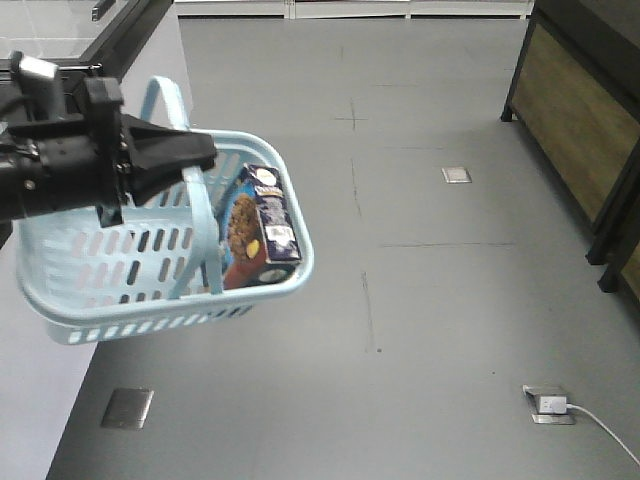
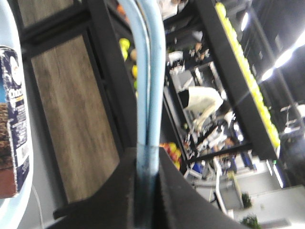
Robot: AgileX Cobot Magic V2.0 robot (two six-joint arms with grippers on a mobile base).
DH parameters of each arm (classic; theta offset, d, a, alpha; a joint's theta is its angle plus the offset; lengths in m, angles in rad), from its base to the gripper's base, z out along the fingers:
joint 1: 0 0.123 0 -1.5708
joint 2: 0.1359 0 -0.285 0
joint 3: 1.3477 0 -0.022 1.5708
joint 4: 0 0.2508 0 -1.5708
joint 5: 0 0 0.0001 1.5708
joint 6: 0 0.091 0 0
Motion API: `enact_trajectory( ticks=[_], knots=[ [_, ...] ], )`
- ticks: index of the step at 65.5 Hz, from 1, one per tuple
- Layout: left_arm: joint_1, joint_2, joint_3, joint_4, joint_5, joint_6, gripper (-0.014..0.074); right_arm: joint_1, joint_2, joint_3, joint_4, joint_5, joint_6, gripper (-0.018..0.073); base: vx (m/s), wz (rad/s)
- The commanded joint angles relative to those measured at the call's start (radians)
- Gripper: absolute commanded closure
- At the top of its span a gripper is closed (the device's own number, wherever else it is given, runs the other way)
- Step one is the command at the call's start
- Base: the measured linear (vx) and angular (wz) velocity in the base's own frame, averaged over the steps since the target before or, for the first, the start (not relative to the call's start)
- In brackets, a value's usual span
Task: Left arm holds basket, right arm returns cookies
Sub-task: 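Raise the held basket in front of the robot with the left gripper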
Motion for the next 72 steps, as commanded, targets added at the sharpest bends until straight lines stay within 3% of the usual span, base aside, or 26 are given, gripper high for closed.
enact_trajectory(
  ticks=[1, 22, 36, 49, 72],
  knots=[
    [-0.083, -0.048, 0.008, -0.141, 0.004, 0.058, 0.0604, -0.005, -0.012, 0.0, -0.005, -0.074, -0.004, 0.0563, 0.0, 0.0],
    [-0.341, -0.027, 0.031, -0.141, -0.058, 0.08, 0.0604, -0.005, -0.012, 0.0, -0.005, -0.074, -0.004, 0.0563, 0.0, 0.0],
    [-0.457, 0.002, 0.031, -0.141, -0.129, 0.083, 0.0604, -0.005, -0.012, 0.0, -0.005, -0.074, -0.004, 0.0563, 0.0, 0.0],
    [-0.508, 0.017, 0.03, -0.141, -0.162, 0.088, 0.0604, -0.005, -0.012, 0.0, -0.005, -0.074, -0.004, 0.0563, 0.0, 0.0],
    [-0.506, 0.017, 0.03, -0.141, -0.249, 0.089, 0.0604, -0.005, -0.012, 0.0, -0.005, -0.074, -0.004, 0.0563, 0.0, 0.0]
  ],
)
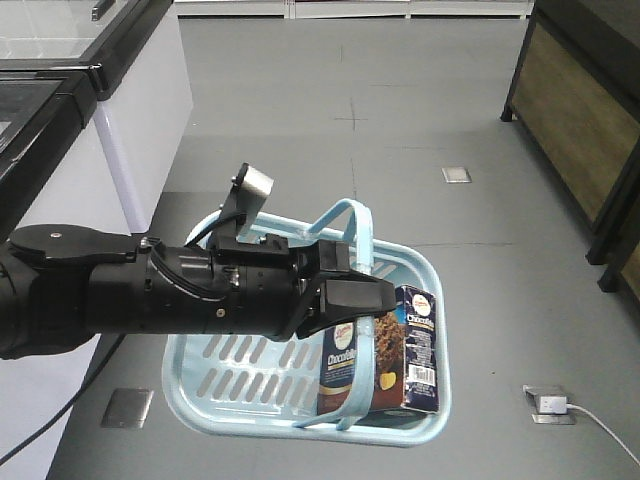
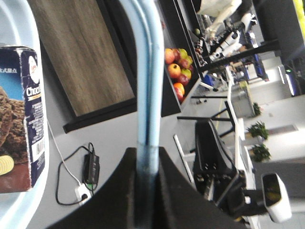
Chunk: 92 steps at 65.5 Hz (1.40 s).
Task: Left arm holds basket, right arm returns cookies
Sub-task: 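Raise the held basket in front of the robot with the left gripper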
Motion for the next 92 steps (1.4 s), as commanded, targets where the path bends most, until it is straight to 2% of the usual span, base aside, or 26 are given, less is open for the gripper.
enact_trajectory(
  ticks=[1, 20, 92],
  knots=[
    [-0.003, -0.04, -0.031, -0.113, 0.004, 0.022, 0.0604, -0.005, -0.012, 0.0, -0.005, -0.074, -0.004, 0.0563, 0.0, 0.0],
    [-0.003, -0.04, -0.031, -0.108, 0.06, 0.022, 0.0604, -0.005, -0.012, 0.0, -0.005, -0.074, -0.004, 0.0563, 0.0, 0.0],
    [-0.003, -0.04, -0.031, -0.109, 0.059, 0.022, 0.0603, -0.005, -0.012, 0.0, -0.005, -0.074, -0.004, 0.0563, 0.0, -0.01]
  ],
)
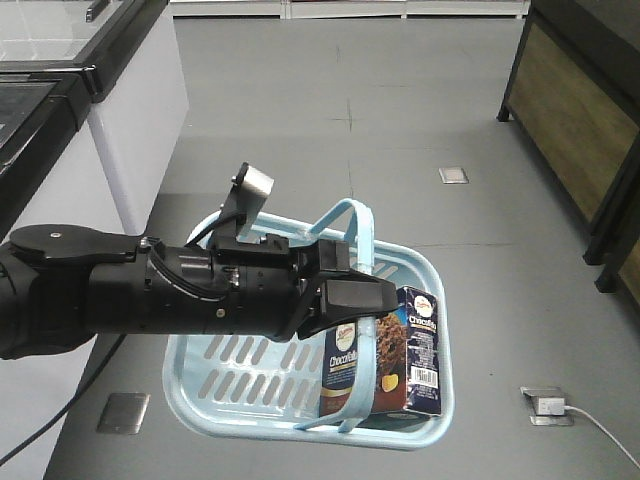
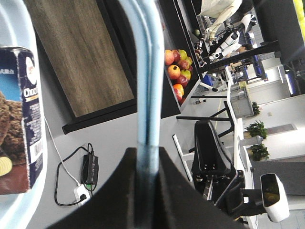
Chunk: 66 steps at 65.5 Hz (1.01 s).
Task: Left arm holds basket, right arm returns cookies
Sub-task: 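Raise the held basket in front of the robot with the left gripper, then drive toward the drink shelves holding the basket in the left gripper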
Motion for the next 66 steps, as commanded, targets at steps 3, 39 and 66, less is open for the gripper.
enact_trajectory(
  ticks=[3, 39, 66],
  knots=[
    [-0.003, -0.04, -0.031, -0.105, 0.05, 0.02, 0.0603, -0.005, -0.012, 0.0, -0.005, -0.074, -0.004, 0.0563, 0.07, -0.02],
    [-0.003, -0.04, -0.031, -0.104, 0.05, 0.02, 0.0603, -0.005, -0.012, 0.0, -0.005, -0.074, -0.004, 0.0563, 0.2, 0.01],
    [-0.003, -0.04, -0.031, -0.104, 0.046, 0.02, 0.0603, -0.005, -0.012, 0.0, -0.005, -0.074, -0.004, 0.0563, 0.3, -0.17]
  ],
)
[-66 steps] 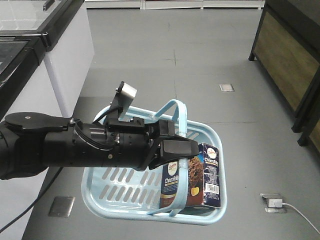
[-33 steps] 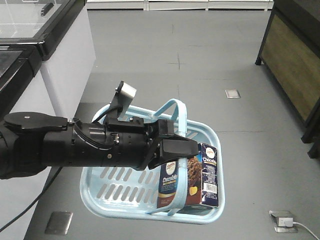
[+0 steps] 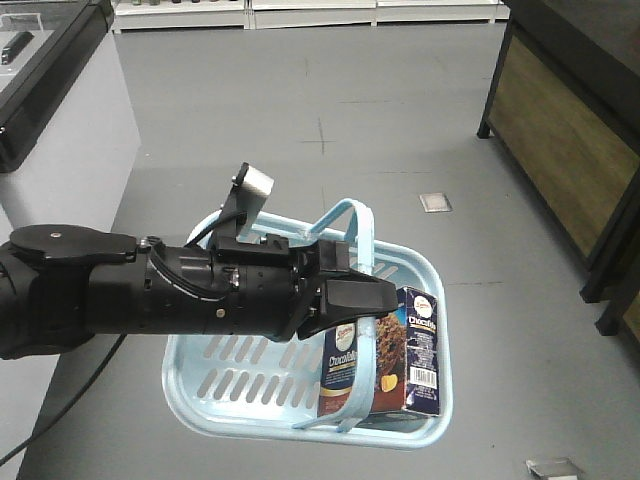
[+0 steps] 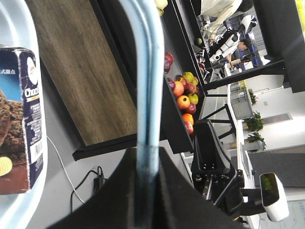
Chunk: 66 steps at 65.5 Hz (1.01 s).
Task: Left arm holds basket, right arm returns cookies
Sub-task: 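Drive toward the drink shelves holding the basket in the left gripper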
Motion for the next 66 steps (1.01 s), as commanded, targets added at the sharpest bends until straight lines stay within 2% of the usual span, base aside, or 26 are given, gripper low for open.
enact_trajectory(
  ticks=[1, 66],
  knots=[
    [-0.003, -0.04, -0.031, -0.104, 0.046, 0.02, 0.0603, -0.005, -0.012, 0.0, -0.005, -0.074, -0.004, 0.0563, 0.32, -0.12],
    [-0.003, -0.04, -0.031, -0.104, 0.047, 0.02, 0.0603, -0.005, -0.012, -0.001, -0.005, -0.074, -0.004, 0.0563, 0.38, 0.05]
  ],
)
